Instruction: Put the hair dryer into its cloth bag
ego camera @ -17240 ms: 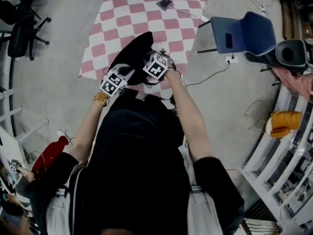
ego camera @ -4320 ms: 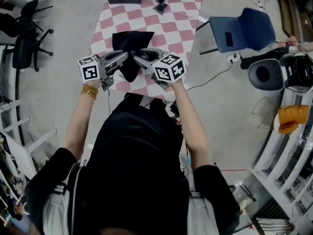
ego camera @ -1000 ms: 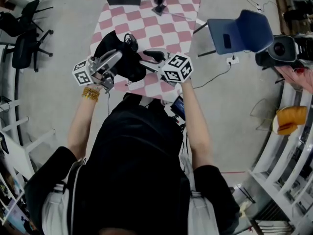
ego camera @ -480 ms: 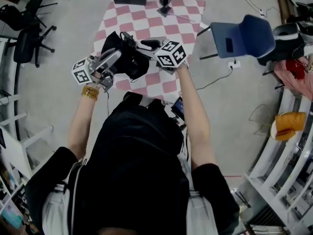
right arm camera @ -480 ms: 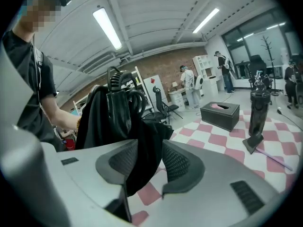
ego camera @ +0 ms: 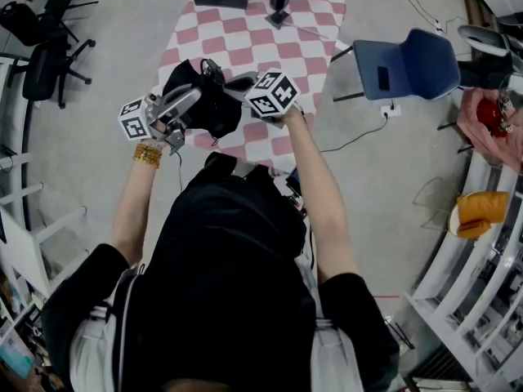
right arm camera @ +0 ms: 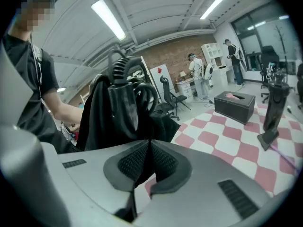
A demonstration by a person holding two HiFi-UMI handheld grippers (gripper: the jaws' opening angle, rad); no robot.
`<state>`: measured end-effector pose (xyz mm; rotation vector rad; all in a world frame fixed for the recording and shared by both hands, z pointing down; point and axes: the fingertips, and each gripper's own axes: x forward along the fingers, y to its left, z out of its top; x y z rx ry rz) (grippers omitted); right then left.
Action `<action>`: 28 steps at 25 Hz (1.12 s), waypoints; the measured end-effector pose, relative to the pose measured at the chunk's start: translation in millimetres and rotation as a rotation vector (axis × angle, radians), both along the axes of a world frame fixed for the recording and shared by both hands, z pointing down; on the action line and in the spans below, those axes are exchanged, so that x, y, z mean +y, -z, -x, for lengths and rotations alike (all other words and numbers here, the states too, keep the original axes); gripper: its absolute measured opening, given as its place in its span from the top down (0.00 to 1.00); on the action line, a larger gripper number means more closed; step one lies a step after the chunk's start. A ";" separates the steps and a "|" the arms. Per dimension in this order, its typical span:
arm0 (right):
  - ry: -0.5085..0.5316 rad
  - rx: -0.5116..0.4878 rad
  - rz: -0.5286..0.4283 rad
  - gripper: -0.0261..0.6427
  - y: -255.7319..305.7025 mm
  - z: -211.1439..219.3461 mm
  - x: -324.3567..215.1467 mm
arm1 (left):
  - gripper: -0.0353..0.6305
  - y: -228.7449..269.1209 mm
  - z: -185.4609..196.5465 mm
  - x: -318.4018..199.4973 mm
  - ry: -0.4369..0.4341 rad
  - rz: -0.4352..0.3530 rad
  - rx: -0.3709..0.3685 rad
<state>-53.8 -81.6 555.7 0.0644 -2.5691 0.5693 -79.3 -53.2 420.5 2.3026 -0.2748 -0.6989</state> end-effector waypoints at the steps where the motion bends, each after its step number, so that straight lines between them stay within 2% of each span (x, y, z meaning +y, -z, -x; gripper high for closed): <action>1: -0.014 0.019 -0.027 0.92 -0.1 -0.9 -1.3 | 0.91 -5.6 2.9 -2.7 0.020 0.015 -0.023; 3: -0.072 0.028 -0.061 0.93 5.8 -4.7 -8.0 | 0.91 -18.9 9.0 -7.3 0.061 0.047 -0.086; 6: -0.140 0.040 -0.106 0.93 17.2 -11.6 -16.8 | 0.91 -33.0 13.0 -4.9 0.075 0.061 -0.172; 12: -0.256 0.000 -0.128 0.93 46.8 -20.6 -23.2 | 0.91 -40.3 30.4 -18.9 0.194 0.090 -0.226; 14: -0.312 0.010 -0.109 0.93 46.0 -28.4 -28.9 | 0.91 -43.0 31.2 -22.9 0.206 0.099 -0.273; 16: -0.417 0.049 -0.054 0.93 31.8 -42.4 -41.6 | 0.91 -54.5 28.6 -25.4 0.208 0.124 -0.373; 19: -0.566 0.060 0.051 0.93 15.5 -58.7 -54.3 | 0.91 -82.5 24.4 -30.7 0.235 0.209 -0.555; 20: -0.588 0.049 0.065 0.93 16.3 -59.4 -54.1 | 0.91 -90.4 23.7 -33.9 0.258 0.237 -0.610; 22: -0.567 0.021 0.049 0.93 23.4 -51.3 -46.1 | 0.91 -97.8 22.5 -42.0 0.321 0.261 -0.704; 25: -0.477 -0.038 -0.008 0.93 39.3 -31.8 -30.8 | 0.91 -93.6 25.7 -57.9 0.452 0.220 -0.843; 28: -0.549 -0.094 0.043 0.93 47.3 -35.6 -39.3 | 0.91 -81.6 27.0 -69.7 0.538 0.142 -0.924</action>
